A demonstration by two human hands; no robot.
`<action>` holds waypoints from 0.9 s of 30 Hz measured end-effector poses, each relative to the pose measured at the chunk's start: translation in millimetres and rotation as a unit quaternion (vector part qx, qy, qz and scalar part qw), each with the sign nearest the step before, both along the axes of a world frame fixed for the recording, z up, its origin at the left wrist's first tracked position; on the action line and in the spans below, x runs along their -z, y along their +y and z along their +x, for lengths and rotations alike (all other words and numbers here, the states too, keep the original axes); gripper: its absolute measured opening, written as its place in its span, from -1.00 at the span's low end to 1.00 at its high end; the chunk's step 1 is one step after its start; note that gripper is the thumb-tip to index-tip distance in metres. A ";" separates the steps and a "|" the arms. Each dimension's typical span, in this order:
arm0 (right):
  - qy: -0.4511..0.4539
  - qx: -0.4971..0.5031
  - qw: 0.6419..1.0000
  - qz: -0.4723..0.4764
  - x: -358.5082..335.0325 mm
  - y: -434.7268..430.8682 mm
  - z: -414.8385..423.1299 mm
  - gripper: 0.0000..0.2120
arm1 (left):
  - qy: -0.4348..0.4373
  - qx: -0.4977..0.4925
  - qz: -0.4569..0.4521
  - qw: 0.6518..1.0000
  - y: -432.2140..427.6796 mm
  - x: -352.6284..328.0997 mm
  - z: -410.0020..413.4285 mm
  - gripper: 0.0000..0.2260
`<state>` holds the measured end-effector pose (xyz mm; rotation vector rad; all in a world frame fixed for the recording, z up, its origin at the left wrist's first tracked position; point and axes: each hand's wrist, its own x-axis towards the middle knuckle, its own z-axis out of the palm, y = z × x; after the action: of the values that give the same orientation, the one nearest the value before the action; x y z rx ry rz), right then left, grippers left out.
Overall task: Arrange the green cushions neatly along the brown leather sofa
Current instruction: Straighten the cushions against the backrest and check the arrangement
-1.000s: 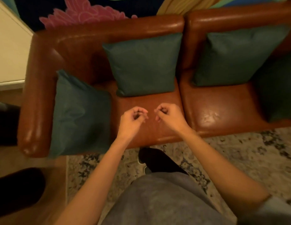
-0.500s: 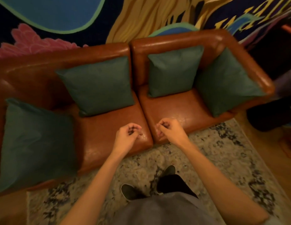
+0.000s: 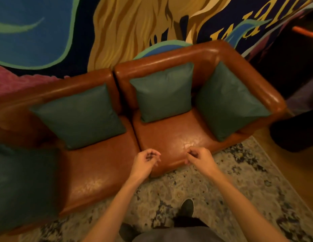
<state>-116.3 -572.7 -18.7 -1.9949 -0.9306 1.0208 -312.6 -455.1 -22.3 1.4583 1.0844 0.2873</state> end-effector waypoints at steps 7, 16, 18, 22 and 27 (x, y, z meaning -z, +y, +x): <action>0.069 -0.005 0.997 -0.028 19.7 17.1 124.0 -0.94 | 0.008 -0.116 -0.048 0.992 13.4 6.3 68.6 -0.83; 0.137 0.019 0.985 -0.104 52.9 111.0 223.1 -0.87 | 0.045 -0.150 -0.089 0.984 100.3 61.8 103.0 -0.78; 0.137 0.047 0.982 -0.125 65.3 132.1 244.5 -0.82 | 0.060 -0.150 -0.111 0.981 127.3 80.6 114.9 -0.70; 0.121 0.083 0.973 -0.180 94.2 184.5 286.1 -0.64 | 0.087 -0.170 -0.147 0.971 190.6 120.6 142.0 -0.59; 0.074 0.076 0.968 -0.227 134.8 254.9 320.2 -0.21 | 0.117 -0.188 -0.181 0.958 255.1 167.1 163.0 -0.37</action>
<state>203.8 -317.8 -153.5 -2.2754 -0.4806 1.3657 -149.6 -200.1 -189.3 0.9684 1.5224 0.1718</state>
